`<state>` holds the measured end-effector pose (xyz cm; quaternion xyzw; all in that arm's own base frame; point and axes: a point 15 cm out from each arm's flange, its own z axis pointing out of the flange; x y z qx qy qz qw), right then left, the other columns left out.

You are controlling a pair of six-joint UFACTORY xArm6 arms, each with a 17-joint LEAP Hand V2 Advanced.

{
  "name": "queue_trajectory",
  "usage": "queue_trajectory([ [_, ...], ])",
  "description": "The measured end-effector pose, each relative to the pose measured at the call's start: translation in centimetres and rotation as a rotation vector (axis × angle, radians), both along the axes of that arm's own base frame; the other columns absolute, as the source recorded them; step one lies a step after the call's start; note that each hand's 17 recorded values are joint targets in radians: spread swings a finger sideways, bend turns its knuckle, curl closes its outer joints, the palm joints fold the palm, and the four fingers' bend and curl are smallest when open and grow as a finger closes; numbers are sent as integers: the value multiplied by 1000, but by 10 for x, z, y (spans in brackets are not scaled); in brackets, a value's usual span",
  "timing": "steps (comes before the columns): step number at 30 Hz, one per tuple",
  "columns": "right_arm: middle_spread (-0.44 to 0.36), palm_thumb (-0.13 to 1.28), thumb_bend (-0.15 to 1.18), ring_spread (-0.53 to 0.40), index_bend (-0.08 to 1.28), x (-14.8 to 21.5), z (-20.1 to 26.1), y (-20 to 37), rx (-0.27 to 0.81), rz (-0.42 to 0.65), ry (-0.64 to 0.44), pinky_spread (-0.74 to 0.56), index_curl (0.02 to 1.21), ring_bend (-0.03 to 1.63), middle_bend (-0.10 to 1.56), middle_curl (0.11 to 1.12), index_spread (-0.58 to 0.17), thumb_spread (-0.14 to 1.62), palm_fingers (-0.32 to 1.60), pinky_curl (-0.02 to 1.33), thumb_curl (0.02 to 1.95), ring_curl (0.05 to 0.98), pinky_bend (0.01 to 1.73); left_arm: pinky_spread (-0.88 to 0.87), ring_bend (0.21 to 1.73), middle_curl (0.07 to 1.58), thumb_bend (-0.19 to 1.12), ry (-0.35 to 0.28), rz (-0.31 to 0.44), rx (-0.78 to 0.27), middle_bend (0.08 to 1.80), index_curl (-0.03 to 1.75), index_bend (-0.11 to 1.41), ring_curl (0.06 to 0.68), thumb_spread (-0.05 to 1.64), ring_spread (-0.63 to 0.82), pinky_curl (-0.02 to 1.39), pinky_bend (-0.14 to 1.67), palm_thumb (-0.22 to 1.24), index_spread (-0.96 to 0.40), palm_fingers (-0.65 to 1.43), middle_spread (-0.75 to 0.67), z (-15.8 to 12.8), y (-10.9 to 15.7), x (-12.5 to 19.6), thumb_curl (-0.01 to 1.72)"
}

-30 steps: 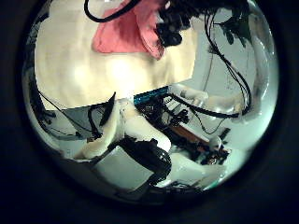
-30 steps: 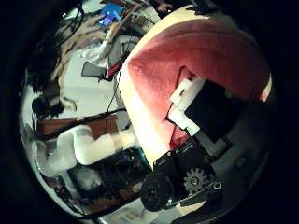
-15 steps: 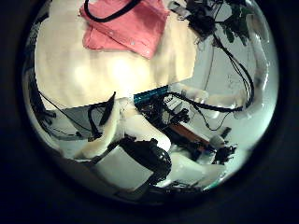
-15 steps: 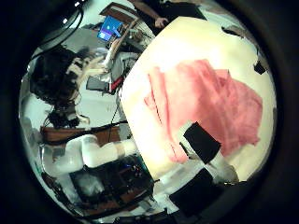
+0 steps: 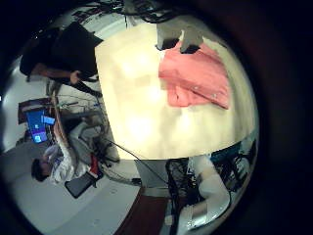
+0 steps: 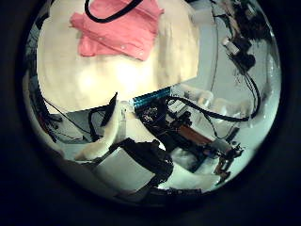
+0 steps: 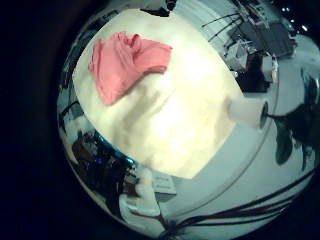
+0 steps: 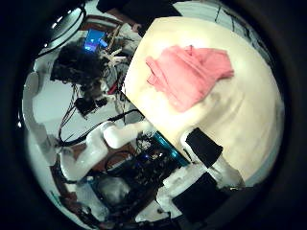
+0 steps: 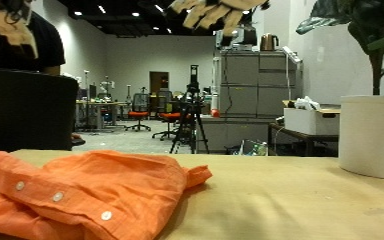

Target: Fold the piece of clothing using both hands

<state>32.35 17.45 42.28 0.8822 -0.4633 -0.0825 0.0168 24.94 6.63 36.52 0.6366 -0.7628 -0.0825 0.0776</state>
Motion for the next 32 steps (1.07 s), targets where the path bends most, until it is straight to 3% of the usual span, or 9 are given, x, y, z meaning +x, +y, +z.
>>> queue_trajectory([
  [5,83,698,-21,245,177,-44,3,-36,-22,-74,10,396,342,376,218,328,-377,1238,2,295,349,227,406,390,523,348,-23,-11,-49,10,204,273,157,211,1083,481,311,347,527,162,70,294,8,-42,-8,316],
  [12,84,685,-16,251,174,-97,-58,-93,-62,-222,124,389,325,338,197,327,-377,1238,27,289,321,222,359,376,518,346,-22,5,-69,22,200,277,158,208,1081,479,312,341,517,158,82,287,4,-86,-22,311],
  [17,84,676,-17,253,174,-91,-67,-116,-49,-319,114,387,318,313,191,326,-375,1229,45,290,307,221,333,372,516,346,-23,27,-23,13,199,278,156,207,1080,477,312,339,515,157,84,284,-8,-93,-23,312],
  [25,88,678,-16,255,174,-92,-69,-116,-51,-321,117,388,311,290,188,320,-368,1218,60,297,293,223,308,366,510,349,-19,31,71,-69,211,277,154,204,1073,478,312,333,528,154,91,276,-26,-92,-18,316],
  [32,89,680,-15,255,176,-90,-73,-104,-55,-281,116,389,311,274,185,314,-365,1213,66,300,284,227,291,356,511,354,-19,54,103,12,221,275,152,206,1072,477,311,329,550,149,103,259,-45,-74,-22,322],
])
